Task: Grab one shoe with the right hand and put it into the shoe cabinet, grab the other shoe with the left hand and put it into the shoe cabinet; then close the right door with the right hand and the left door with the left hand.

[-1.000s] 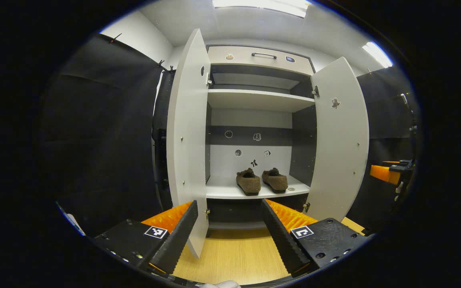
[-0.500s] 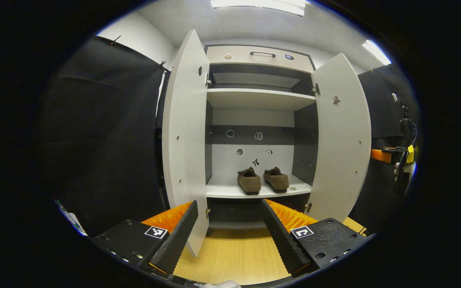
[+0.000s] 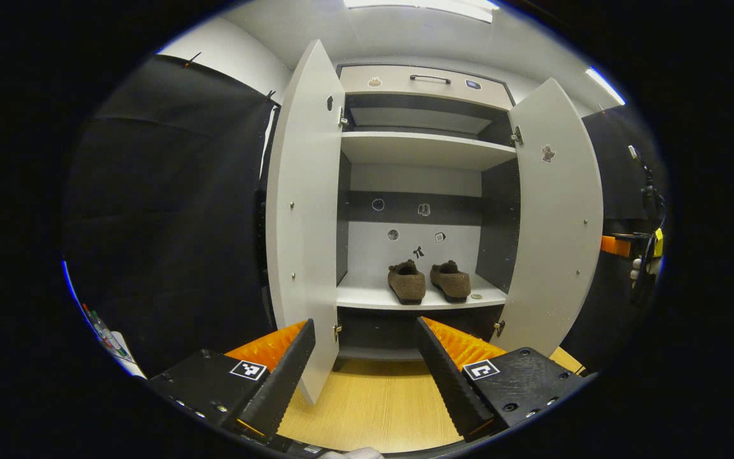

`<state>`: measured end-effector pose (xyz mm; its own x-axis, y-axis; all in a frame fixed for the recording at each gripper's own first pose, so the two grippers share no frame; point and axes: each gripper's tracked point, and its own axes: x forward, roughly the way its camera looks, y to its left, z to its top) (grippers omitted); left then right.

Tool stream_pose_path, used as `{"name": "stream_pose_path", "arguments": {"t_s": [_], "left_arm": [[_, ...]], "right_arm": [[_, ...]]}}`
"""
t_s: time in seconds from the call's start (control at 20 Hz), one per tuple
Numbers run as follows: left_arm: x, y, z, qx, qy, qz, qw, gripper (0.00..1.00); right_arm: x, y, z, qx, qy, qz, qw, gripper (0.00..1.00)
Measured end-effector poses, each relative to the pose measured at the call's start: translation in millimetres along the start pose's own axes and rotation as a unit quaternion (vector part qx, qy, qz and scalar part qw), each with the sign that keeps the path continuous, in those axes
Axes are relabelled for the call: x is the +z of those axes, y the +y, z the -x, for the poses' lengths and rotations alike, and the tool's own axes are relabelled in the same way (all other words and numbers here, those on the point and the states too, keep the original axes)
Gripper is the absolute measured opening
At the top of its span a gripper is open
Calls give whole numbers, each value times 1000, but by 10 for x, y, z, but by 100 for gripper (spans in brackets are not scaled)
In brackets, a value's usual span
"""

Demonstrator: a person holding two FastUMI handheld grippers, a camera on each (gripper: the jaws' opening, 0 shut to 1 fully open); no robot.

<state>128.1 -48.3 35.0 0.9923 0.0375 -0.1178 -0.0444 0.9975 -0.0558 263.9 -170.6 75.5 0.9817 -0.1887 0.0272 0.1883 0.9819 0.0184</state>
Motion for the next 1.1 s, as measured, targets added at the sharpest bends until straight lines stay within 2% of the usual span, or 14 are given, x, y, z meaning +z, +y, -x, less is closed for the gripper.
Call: {"name": "stream_pose_path", "arguments": {"t_s": [0.05,0.1,0.15,0.25,0.3,0.35,0.5,0.55,0.7,0.75,0.8,0.85,1.05,1.1], "left_arm": [[1,19,0,3,1,-3,1000,93],[4,45,11,6,1,-4,1000,96],[8,45,23,6,1,-3,1000,92],[20,45,55,7,0,1,1000,96],[23,49,67,8,-1,2,1000,93],[34,61,78,8,-1,3,1000,96],[41,77,129,11,-1,0,1000,96],[31,93,140,13,0,-1,1000,96],[37,168,195,22,1,-2,1000,96],[30,208,198,24,2,-2,1000,95],[35,240,206,26,4,-1,1000,93],[24,268,217,28,5,0,1000,96],[14,382,209,30,10,1,1000,96],[24,423,190,30,10,2,999,93]], "right_arm": [[-11,64,8,9,0,-4,1000,92],[-20,129,18,16,2,-2,1000,92],[-16,191,31,23,1,2,1000,92],[-21,368,44,40,1,7,999,92],[-23,474,45,50,2,7,999,92],[-25,587,42,61,3,7,998,92],[-34,979,-16,96,2,7,995,92],[-30,1108,-48,107,0,9,994,87],[-55,1454,-100,141,2,13,990,87],[-53,1535,-91,146,2,14,989,89],[-50,1578,-81,145,-1,16,989,98],[-30,1612,-62,144,-4,19,989,99],[-51,1685,90,142,0,12,990,99],[-71,1684,122,140,5,8,990,99]]}}
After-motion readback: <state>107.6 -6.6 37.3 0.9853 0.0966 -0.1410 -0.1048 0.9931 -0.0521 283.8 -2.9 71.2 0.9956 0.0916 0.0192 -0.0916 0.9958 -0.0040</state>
